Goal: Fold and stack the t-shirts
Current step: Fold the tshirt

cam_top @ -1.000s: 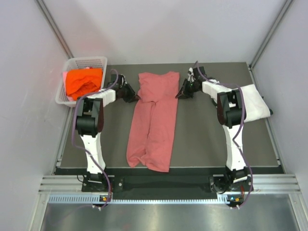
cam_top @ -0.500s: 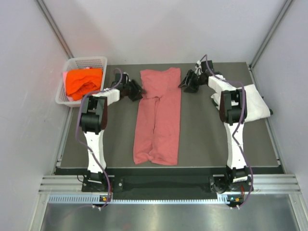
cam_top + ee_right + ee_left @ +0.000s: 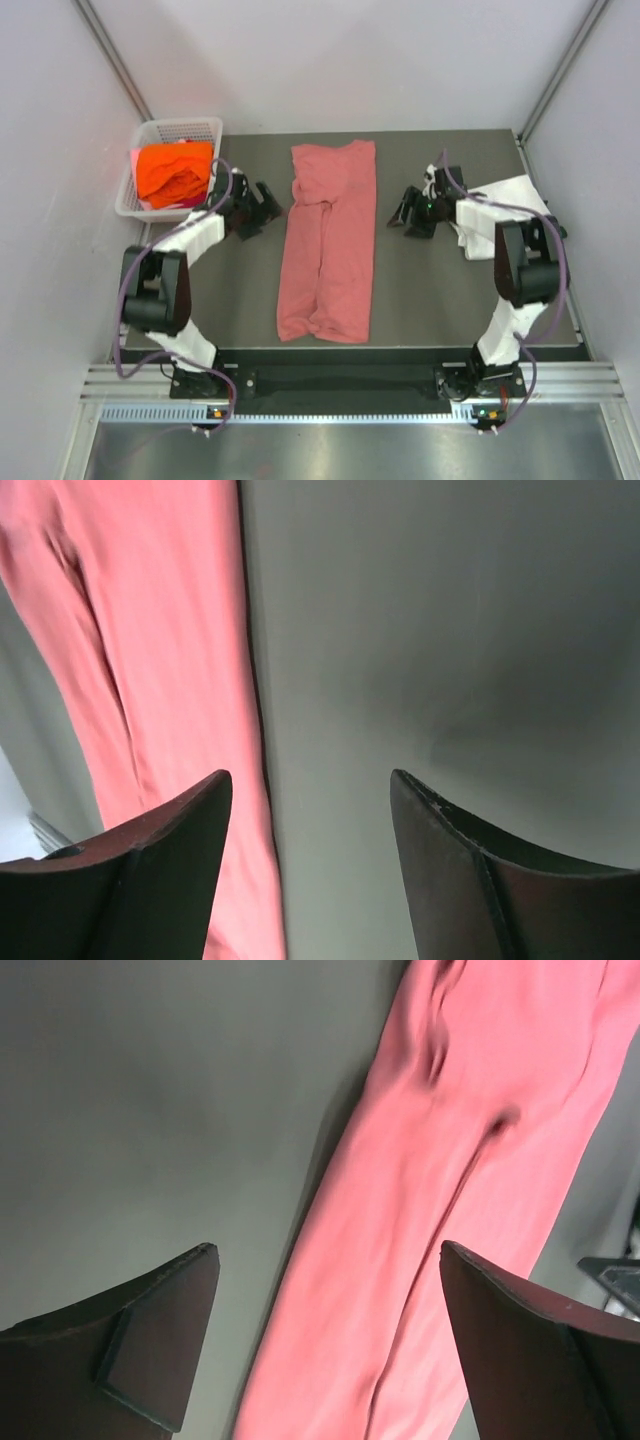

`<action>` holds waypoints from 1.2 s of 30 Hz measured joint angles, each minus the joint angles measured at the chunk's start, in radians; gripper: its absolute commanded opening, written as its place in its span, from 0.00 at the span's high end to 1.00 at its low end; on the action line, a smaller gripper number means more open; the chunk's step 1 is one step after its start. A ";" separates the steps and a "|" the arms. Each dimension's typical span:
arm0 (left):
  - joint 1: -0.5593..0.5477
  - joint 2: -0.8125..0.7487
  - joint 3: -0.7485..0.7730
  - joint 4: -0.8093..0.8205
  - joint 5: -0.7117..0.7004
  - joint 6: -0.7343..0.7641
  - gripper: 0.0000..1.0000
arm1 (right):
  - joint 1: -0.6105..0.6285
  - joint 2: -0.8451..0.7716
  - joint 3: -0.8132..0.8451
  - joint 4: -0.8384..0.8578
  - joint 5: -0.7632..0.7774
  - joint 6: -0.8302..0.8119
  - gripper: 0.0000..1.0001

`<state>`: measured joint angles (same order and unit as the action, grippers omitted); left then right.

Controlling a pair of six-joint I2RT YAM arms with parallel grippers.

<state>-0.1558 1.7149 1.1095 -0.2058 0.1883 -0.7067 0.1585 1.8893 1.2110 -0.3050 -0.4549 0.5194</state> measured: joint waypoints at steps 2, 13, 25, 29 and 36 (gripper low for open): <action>-0.002 -0.100 -0.097 -0.011 0.003 0.009 0.10 | 0.014 -0.095 -0.119 0.037 0.019 -0.003 0.36; -0.053 -0.460 -0.435 -0.164 0.042 0.064 0.20 | 0.200 -0.558 -0.601 0.077 0.114 0.086 0.44; -0.256 -0.602 -0.550 -0.287 0.009 -0.011 0.26 | 0.607 -0.750 -0.786 0.077 0.246 0.380 0.51; -0.266 -0.652 -0.584 -0.297 0.002 -0.047 0.29 | 0.698 -0.746 -0.785 0.095 0.297 0.465 0.57; -0.271 -0.706 -0.676 -0.306 0.031 -0.094 0.31 | 0.798 -0.645 -0.746 0.125 0.359 0.549 0.60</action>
<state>-0.4271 1.0084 0.4335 -0.5114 0.2192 -0.8009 0.9562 1.2442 0.4652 -0.1802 -0.0963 1.0687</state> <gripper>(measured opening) 0.694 0.409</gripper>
